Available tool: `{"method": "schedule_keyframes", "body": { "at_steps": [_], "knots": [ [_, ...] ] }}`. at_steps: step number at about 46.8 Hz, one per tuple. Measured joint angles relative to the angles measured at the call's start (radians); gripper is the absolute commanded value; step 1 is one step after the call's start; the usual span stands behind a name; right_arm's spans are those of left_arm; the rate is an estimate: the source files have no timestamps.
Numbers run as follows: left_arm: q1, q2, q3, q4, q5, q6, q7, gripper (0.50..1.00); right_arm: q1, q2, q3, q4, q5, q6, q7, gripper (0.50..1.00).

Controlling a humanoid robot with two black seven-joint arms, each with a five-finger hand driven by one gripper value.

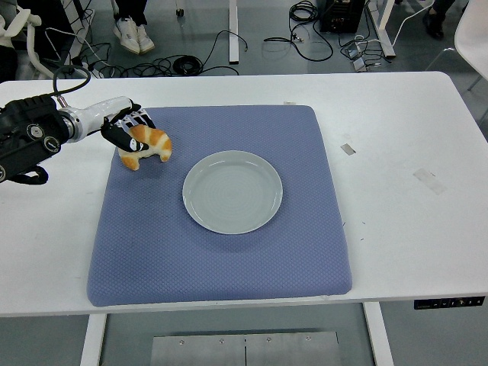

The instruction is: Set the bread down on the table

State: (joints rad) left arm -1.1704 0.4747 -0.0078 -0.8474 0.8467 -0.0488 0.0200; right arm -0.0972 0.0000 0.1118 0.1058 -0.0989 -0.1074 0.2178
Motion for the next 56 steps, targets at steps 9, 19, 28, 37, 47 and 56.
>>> {"method": "schedule_keyframes", "body": {
  "at_steps": [9, 19, 28, 37, 47, 56],
  "knots": [
    [0.012, -0.005, 0.000, 0.001, 0.000, 0.024, 0.002, 0.500, 0.000, 0.000, 0.000, 0.000, 0.000, 0.000, 0.000, 1.000],
    [0.017, -0.031, 0.000, 0.001, 0.000, 0.042, 0.009, 0.500, 0.000, 0.000, 0.000, 0.000, 0.001, 0.000, 0.000, 1.000],
    [0.023, -0.032, -0.001, 0.001, -0.001, 0.047, 0.011, 0.500, 0.000, 0.000, 0.000, 0.000, 0.000, 0.000, 0.000, 1.000],
    [0.023, -0.032, -0.005, 0.001, -0.003, 0.047, 0.012, 0.814, -0.001, 0.000, 0.000, 0.000, 0.000, 0.000, 0.000, 1.000],
    [0.018, -0.031, -0.007, 0.001, -0.033, 0.046, 0.012, 0.974, 0.000, 0.000, 0.000, 0.000, 0.000, 0.000, 0.000, 1.000],
    [0.016, -0.028, -0.027, -0.001, -0.046, 0.045, 0.014, 0.980, 0.000, 0.000, 0.000, 0.000, 0.000, 0.000, 0.000, 1.000]
  ]
}}
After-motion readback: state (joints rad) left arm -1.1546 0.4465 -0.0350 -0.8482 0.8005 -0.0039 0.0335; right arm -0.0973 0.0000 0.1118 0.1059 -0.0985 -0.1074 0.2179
